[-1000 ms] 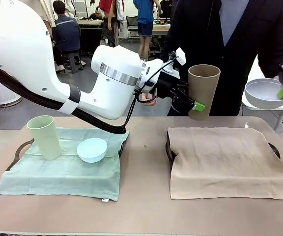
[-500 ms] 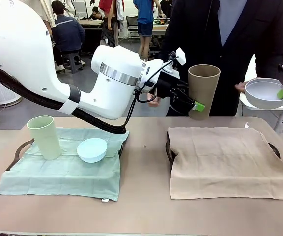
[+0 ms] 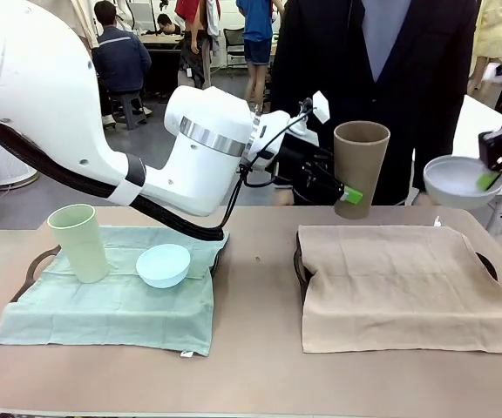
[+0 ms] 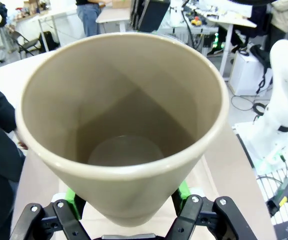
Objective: Set up a tray with a mat and arrange the tableware.
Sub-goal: Place the Picnic Bowl and Reusable plastic cup back onto the Handle tray in front of the human's position.
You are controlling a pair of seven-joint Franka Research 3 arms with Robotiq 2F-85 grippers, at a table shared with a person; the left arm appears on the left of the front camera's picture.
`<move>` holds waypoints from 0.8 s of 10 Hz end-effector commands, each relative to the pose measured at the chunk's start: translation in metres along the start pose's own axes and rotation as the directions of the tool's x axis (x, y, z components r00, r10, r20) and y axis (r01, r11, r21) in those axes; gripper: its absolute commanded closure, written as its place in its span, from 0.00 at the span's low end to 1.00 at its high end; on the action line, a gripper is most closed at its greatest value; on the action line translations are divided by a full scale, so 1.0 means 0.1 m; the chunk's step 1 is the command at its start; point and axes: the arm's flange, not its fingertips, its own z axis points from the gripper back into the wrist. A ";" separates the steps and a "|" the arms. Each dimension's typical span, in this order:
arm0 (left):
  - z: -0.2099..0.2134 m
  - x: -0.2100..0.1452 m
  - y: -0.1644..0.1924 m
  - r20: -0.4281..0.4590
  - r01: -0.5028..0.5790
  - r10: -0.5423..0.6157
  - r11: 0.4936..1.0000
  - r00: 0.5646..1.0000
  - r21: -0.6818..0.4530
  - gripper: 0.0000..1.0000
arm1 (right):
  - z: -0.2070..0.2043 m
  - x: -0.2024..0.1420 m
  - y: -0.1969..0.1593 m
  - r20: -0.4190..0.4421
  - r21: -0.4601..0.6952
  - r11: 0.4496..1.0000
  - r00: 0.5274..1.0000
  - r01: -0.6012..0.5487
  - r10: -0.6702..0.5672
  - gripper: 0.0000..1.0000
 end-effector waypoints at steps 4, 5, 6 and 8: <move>-0.61 -0.85 0.14 -0.010 0.060 -0.061 0.994 0.998 -0.087 0.18 | -1.27 0.22 -0.33 -0.068 0.017 0.997 0.995 -0.075 0.076 0.93; -0.66 -0.95 0.16 -0.010 0.071 -0.072 0.993 0.997 -0.098 0.18 | -1.46 0.22 -0.41 -0.091 0.033 0.998 0.994 -0.062 0.065 0.93; -0.73 -1.04 0.19 -0.020 0.076 -0.078 0.992 0.997 -0.103 0.18 | -1.56 0.22 -0.48 -0.108 0.075 0.996 0.992 -0.055 0.063 0.93; -0.65 -1.03 0.09 -0.036 0.030 -0.033 0.996 0.999 -0.085 0.18 | -1.55 0.19 -0.41 -0.120 0.021 0.999 0.992 -0.048 0.050 0.93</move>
